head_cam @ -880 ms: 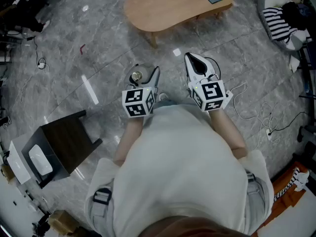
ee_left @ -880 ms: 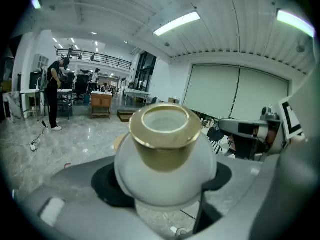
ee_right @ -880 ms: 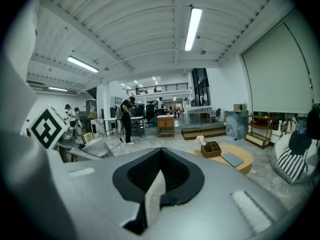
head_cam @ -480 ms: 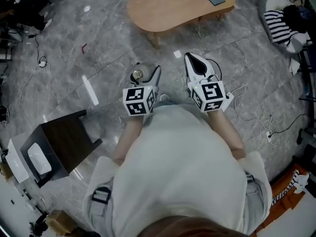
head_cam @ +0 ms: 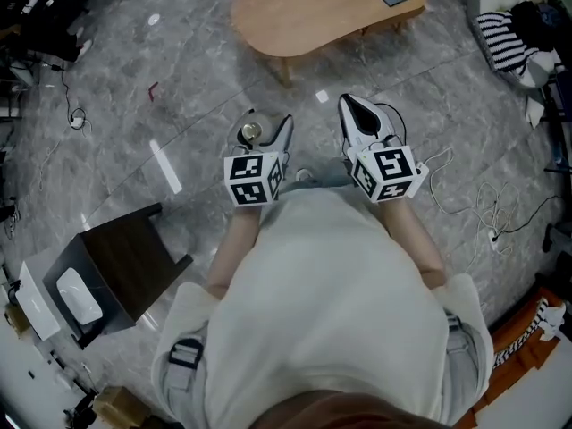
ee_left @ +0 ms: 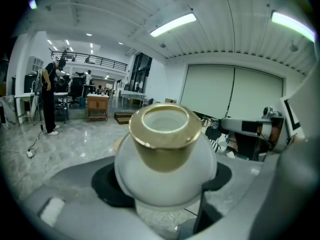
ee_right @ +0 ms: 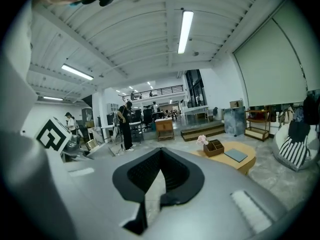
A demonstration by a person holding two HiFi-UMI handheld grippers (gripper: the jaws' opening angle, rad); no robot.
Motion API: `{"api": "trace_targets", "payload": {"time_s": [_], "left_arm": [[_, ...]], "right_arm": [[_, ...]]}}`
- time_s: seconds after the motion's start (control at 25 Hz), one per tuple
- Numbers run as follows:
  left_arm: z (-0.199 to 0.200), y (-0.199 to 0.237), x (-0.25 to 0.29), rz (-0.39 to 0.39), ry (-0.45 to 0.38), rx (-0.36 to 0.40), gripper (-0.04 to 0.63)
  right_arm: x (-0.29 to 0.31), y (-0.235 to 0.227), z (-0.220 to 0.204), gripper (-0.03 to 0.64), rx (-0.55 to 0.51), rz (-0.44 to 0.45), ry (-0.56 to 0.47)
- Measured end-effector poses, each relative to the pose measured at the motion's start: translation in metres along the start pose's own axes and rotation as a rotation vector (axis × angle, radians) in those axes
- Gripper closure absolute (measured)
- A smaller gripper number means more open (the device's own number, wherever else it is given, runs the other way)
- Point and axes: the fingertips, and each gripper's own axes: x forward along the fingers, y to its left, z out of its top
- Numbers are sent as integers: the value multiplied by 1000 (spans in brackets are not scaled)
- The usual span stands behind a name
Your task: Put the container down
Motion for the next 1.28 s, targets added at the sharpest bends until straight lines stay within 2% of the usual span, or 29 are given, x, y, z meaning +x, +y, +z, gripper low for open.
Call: {"api": "trace_targets", "payload": {"time_s": [0.24, 0.6, 0.8, 1.0, 1.28], "left_arm": [[-6, 10, 12, -4, 22, -32, 247], [4, 26, 53, 20, 37, -62, 247], [16, 39, 99, 36, 59, -89, 247], [30, 52, 160, 44, 97, -76, 247], [34, 71, 260, 64, 150, -74, 247]], "right_arm": [[7, -3, -7, 618, 2, -8, 37], [49, -27, -5, 618, 8, 41, 52], [98, -61, 1, 618, 14, 61, 68], [149, -102, 13, 618, 7, 70, 82], [216, -157, 1, 618, -11, 99, 167]]}}
